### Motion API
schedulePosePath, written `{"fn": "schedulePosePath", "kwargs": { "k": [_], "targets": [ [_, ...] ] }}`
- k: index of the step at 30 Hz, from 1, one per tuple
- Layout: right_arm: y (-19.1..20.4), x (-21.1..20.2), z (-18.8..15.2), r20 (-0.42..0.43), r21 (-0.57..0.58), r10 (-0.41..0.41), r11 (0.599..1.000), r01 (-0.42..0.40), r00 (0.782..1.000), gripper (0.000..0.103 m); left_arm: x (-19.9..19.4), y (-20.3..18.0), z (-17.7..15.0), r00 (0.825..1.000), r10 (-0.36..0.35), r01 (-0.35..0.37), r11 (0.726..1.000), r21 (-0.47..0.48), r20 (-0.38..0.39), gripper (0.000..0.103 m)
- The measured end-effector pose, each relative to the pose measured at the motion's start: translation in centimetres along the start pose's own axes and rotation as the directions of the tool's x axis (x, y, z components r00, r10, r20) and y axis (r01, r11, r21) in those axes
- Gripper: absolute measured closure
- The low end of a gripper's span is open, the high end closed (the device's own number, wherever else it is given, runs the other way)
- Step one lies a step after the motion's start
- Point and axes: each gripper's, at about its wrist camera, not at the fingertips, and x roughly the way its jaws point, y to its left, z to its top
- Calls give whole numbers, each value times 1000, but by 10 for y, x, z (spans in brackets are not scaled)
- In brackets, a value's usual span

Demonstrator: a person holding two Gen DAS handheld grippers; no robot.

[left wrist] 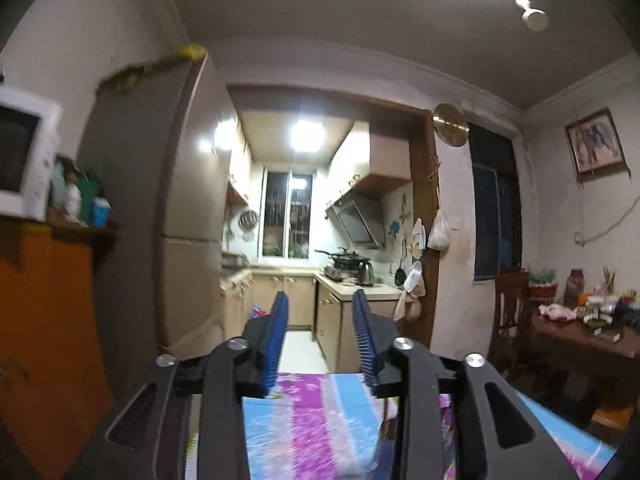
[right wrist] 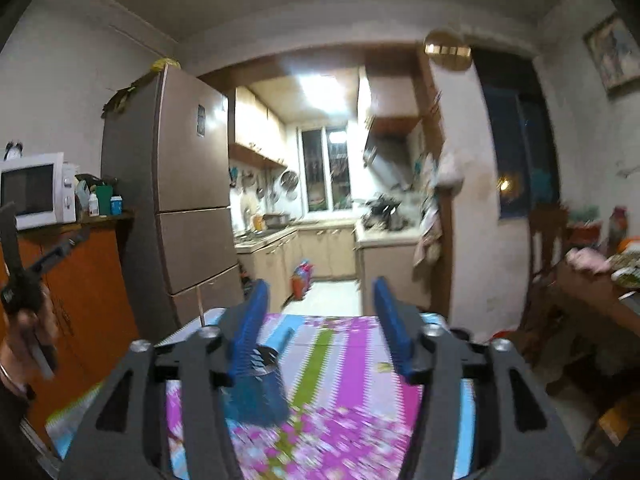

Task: Organize utensils
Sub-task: 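Open the right tool over the holder while the left tool releases its chopstick inside, then move both open tools back over the remaining chopsticks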

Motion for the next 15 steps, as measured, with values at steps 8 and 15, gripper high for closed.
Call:
{"fn": "schedulePosePath", "kwargs": {
  "k": [8,15],
  "targets": [
    [-10,-103,-61,-93,-36,-163,986,160,982,17,-137,8,-45,998,58,-52,990,131,-39,22],
    [1,-125,-138,-295,69,-146,982,174,944,17,-199,-12,-113,979,76,-31,972,232,-188,20]
  ]
}}
